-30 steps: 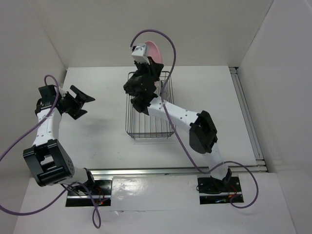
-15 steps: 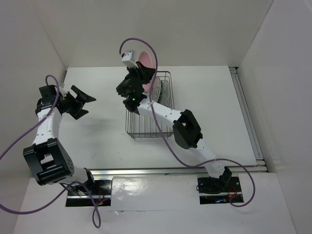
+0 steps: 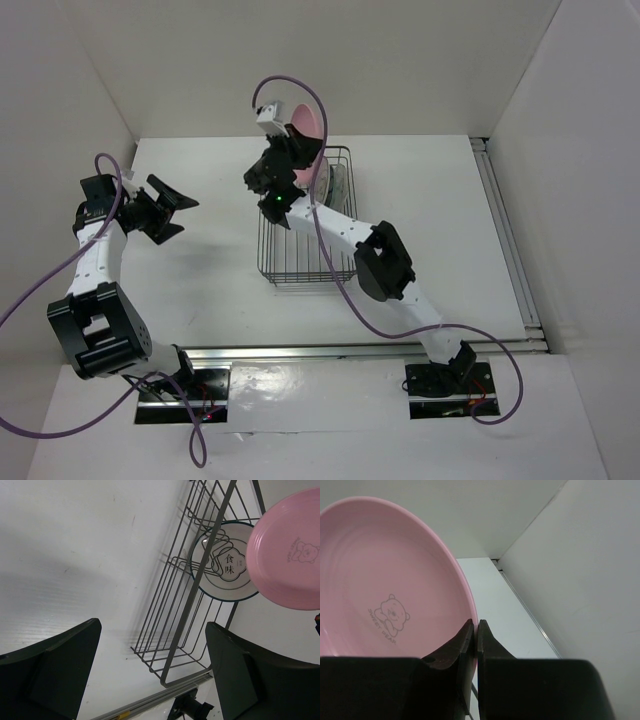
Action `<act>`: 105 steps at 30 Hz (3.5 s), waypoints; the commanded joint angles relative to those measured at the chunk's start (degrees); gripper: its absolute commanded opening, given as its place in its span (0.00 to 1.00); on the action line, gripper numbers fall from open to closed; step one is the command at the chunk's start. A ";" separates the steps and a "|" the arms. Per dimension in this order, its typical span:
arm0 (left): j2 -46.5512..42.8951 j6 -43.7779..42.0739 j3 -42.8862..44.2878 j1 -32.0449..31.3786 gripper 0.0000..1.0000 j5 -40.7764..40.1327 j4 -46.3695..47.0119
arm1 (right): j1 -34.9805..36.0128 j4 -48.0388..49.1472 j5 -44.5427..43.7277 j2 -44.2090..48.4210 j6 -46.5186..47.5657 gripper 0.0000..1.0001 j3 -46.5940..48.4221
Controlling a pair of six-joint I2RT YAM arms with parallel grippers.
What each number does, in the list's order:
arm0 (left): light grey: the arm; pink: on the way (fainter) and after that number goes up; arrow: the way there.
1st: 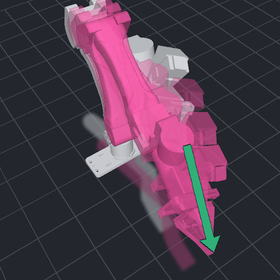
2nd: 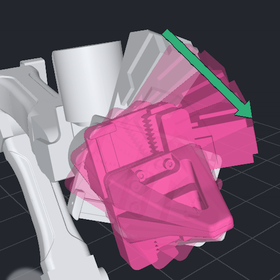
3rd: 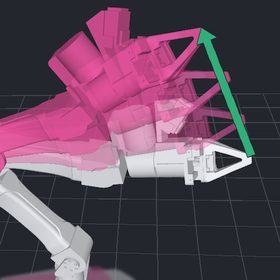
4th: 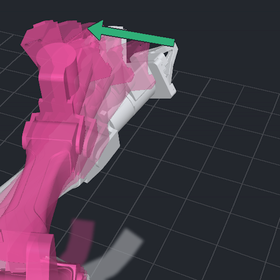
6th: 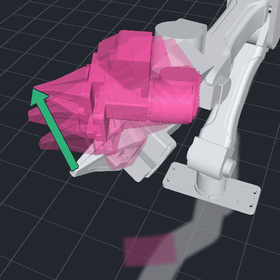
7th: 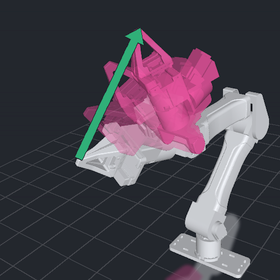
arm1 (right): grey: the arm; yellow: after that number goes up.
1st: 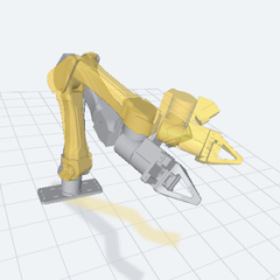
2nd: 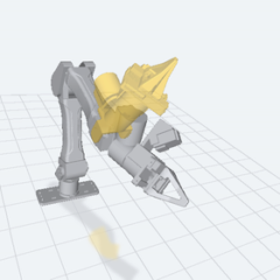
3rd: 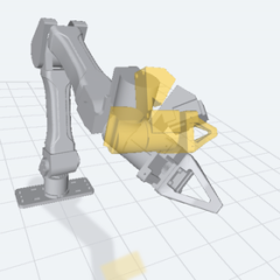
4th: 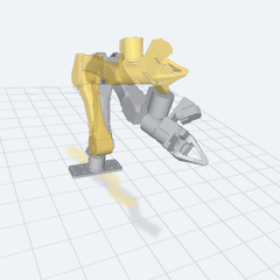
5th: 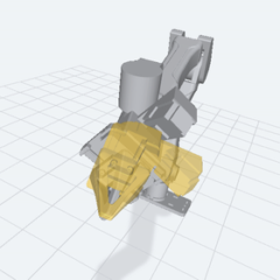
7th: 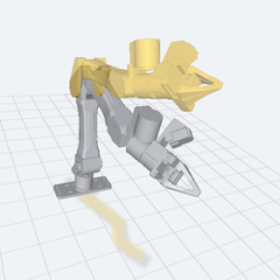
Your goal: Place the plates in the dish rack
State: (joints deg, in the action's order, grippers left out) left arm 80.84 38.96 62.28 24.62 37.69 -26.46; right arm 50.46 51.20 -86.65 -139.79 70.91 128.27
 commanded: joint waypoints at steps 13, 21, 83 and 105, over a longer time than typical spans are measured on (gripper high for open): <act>0.29 -0.29 0.65 0.34 0.99 1.59 1.58 | -0.45 -0.66 -14.95 -0.66 -5.96 0.00 -0.64; 0.29 0.24 0.65 0.34 0.99 2.12 1.58 | 0.17 5.49 -14.95 4.78 -4.65 0.00 -8.11; 0.29 0.24 -0.41 0.34 0.99 6.60 4.22 | -1.50 -3.56 -12.58 1.19 -7.02 0.00 -9.44; 0.29 0.24 -0.41 0.34 0.99 6.60 4.22 | -0.45 4.08 -11.52 -2.16 0.80 0.19 -7.86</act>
State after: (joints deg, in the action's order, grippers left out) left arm 80.86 39.24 62.13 24.62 42.81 -23.94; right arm 49.41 50.61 -86.13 -141.05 70.15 117.47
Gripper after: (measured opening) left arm 0.993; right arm 0.186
